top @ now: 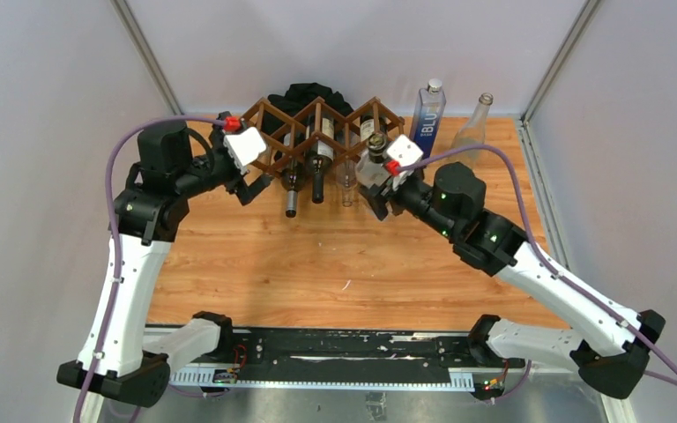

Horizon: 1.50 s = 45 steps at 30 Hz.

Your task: Take the wine bottle off the wine rack

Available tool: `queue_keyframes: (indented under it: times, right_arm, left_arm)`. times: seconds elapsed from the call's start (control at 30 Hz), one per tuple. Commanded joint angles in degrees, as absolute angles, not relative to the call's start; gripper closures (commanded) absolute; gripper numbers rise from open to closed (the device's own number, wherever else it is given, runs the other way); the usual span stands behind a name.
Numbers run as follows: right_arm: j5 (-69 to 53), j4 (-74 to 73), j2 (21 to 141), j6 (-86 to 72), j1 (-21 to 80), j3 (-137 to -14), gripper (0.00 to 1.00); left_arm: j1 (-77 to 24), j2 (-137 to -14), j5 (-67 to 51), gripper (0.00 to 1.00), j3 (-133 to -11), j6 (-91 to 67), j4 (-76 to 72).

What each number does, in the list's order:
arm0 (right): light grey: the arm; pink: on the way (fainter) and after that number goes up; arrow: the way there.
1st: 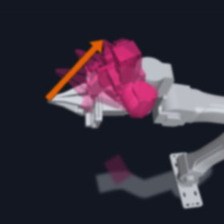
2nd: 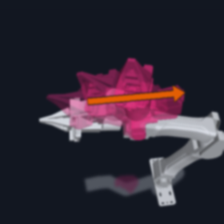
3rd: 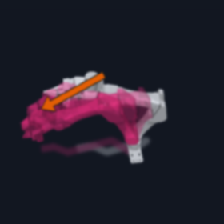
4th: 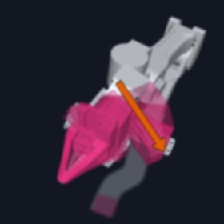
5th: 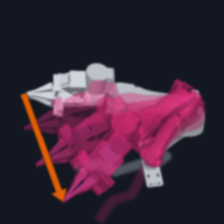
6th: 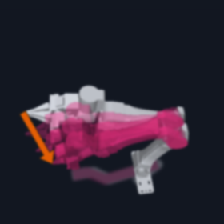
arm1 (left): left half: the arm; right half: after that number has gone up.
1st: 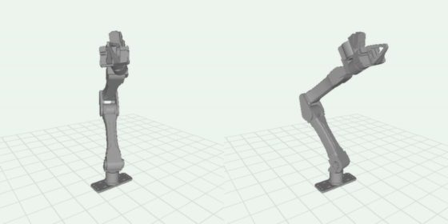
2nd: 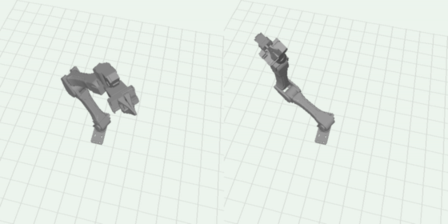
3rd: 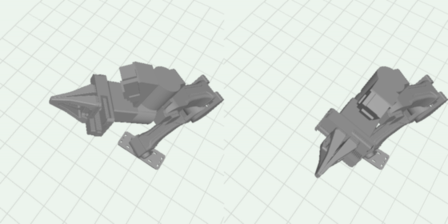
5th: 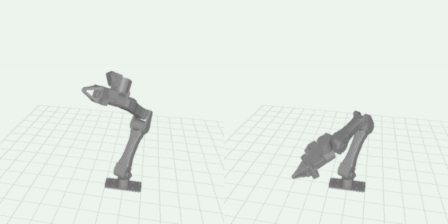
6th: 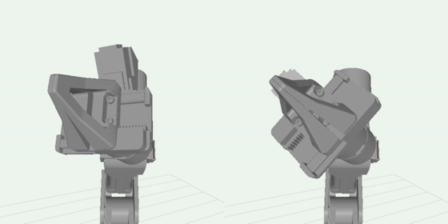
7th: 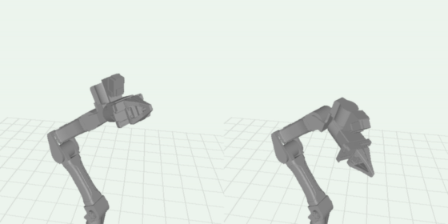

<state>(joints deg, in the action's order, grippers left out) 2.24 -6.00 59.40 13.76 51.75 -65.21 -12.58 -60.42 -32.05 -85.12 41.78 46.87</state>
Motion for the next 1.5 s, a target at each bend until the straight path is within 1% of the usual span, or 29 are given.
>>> queue_keyframes:
  times: [0.0, 0.07, 0.13, 0.2, 0.3, 0.53, 0.67, 0.8, 0.93, 1.27, 1.47]
  right_arm:
    - [10.44, -7.46, 57.85, 7.1, 45.98, -68.16, 1.0]
    - [12.51, -10.31, 58.76, 3.05, 42.0, -69.18, 1.0]
    - [10.76, -12.64, 59.25, -1.32, 36.24, -69.46, 1.0]
    - [9.06, -12.86, 59.32, -5.22, 31.47, -68.64, 1.0]
    - [8.68, -11.33, 59.92, -5.73, 27.79, -67.46, 1.0]
    - [7.22, -5.0, 64.33, -8.42, 19.7, -66.2, 1.0]
    - [8.21, -1.25, 68.38, -8.97, 17.22, -65.96, 1.0]
    - [8.42, 4.78, 72.23, -8.91, 15.91, -64.89, 1.0]
    - [9.26, 8.83, 76.22, -8.59, 15.49, -64.75, 1.0]
    - [11.97, 24.07, 82.44, -4.48, 15.34, -59.79, 1.0]
    - [14.33, 28.52, 85.23, -2.83, 15.29, -58.34, 1.0]
  left_arm:
    - [-12.74, -60.23, -22.39, 0.0, -83.61, 25.21, 36.52]
    - [-12.74, -62.2, -15.28, 0.0, -84.95, 19.69, 36.61]
    - [-12.74, -64.27, -11.58, 0.0, -87.25, 17.87, 38.58]
    - [-12.74, -67.32, -10.02, 0.0, -90.29, 18.71, 42.58]
    - [-12.74, -70.0, -8.44, 0.0, -92.81, 18.31, 45.94]
    - [-12.66, -71.86, -6.34, 0.0, -93.77, 15.54, 46.31]
    - [-11.67, -73.45, -6.69, 0.0, -93.51, 14.33, 47.42]
    - [-7.85, -74.95, -9.73, 0.0, -93.33, 11.46, 47.32]
    - [-5.49, -75.32, -10.08, 0.0, -93.34, 8.77, 45.91]
    - [-5.36, -74.36, -12.78, 0.0, -92.36, 9.18, 46.58]
    - [-5.38, -73.71, -19.13, 0.0, -91.07, 10.59, 46.49]
